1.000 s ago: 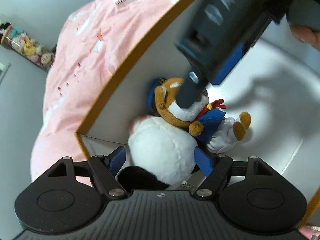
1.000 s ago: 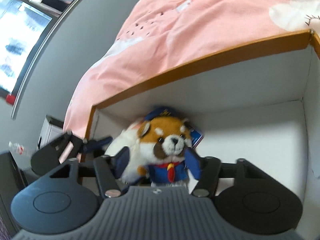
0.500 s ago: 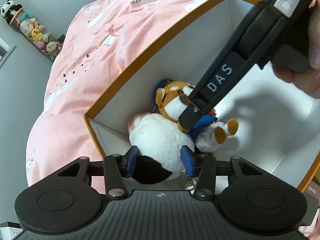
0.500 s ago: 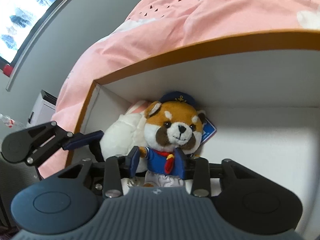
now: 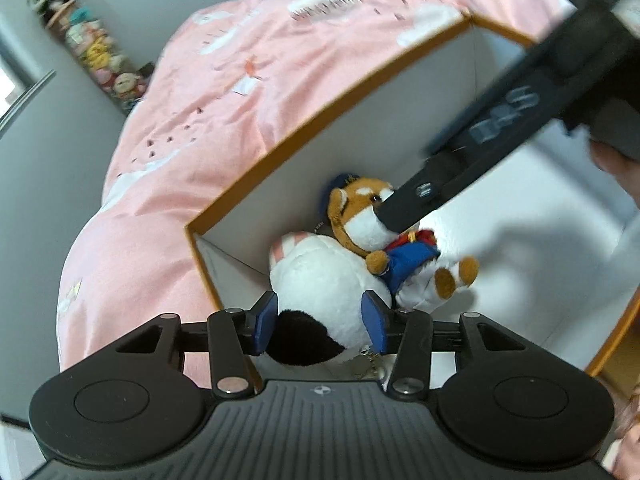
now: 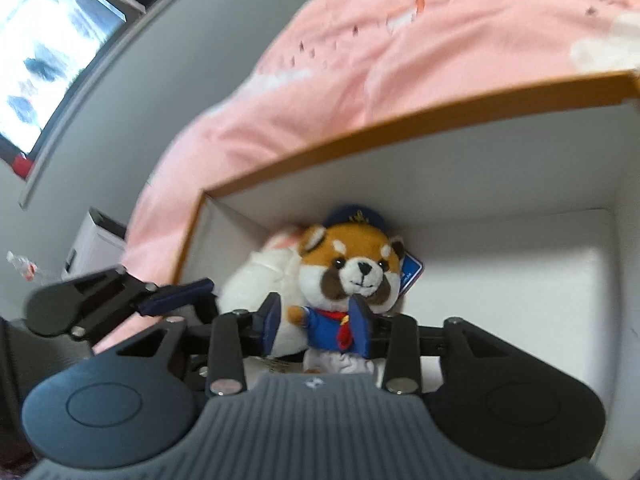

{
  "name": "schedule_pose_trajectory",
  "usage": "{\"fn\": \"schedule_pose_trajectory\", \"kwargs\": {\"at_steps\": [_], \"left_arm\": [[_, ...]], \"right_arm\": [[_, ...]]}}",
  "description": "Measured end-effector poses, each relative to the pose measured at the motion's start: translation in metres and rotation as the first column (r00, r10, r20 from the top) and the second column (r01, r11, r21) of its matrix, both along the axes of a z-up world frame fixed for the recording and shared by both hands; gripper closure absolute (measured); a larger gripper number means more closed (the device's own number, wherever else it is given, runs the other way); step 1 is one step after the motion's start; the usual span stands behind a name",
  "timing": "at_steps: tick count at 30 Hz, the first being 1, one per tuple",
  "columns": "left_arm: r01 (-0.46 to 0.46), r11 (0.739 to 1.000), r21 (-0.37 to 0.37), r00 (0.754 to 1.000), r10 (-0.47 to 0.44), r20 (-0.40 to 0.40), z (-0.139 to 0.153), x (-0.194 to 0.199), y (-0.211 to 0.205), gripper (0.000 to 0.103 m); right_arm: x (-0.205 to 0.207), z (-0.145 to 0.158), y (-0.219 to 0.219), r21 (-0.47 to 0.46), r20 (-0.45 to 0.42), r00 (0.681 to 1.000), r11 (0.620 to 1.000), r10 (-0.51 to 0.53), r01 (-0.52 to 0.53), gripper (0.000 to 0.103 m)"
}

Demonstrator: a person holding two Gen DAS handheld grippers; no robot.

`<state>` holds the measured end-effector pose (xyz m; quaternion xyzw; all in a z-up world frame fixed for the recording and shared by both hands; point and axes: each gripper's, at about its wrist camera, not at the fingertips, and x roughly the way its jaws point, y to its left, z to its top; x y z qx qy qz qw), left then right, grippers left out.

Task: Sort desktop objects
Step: 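Lower both plushes into the box with the left and right tools, then open both tools and withdraw them from the box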

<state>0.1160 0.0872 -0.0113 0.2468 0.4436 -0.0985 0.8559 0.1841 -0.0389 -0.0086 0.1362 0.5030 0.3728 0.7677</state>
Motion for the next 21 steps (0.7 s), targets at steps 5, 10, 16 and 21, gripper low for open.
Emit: {"fn": "schedule_pose_trajectory", "kwargs": {"at_steps": [5,10,16,21], "left_arm": [[-0.077,0.989,-0.124,0.994,0.085,0.062,0.022,-0.025,0.0,0.049],[-0.093,0.982,-0.167,0.982,0.118,0.15,0.046,-0.056,-0.015,0.048],[-0.164,0.961,-0.225,0.961,0.206,0.183,0.069,-0.08,-0.024,0.048],[-0.198,0.937,-0.289,0.957,0.248,0.15,0.072,-0.102,-0.036,0.048]], "right_arm": [[-0.039,0.023,-0.026,-0.002,0.135,0.99,0.999,-0.047,0.048,0.055],[-0.081,0.05,-0.043,-0.013,0.293,0.954,0.997,-0.066,0.073,0.055],[-0.124,0.072,-0.069,-0.048,0.441,0.893,0.992,-0.086,0.119,0.055],[-0.152,0.066,-0.095,-0.092,0.462,0.884,0.988,-0.071,0.127,0.055]]}}
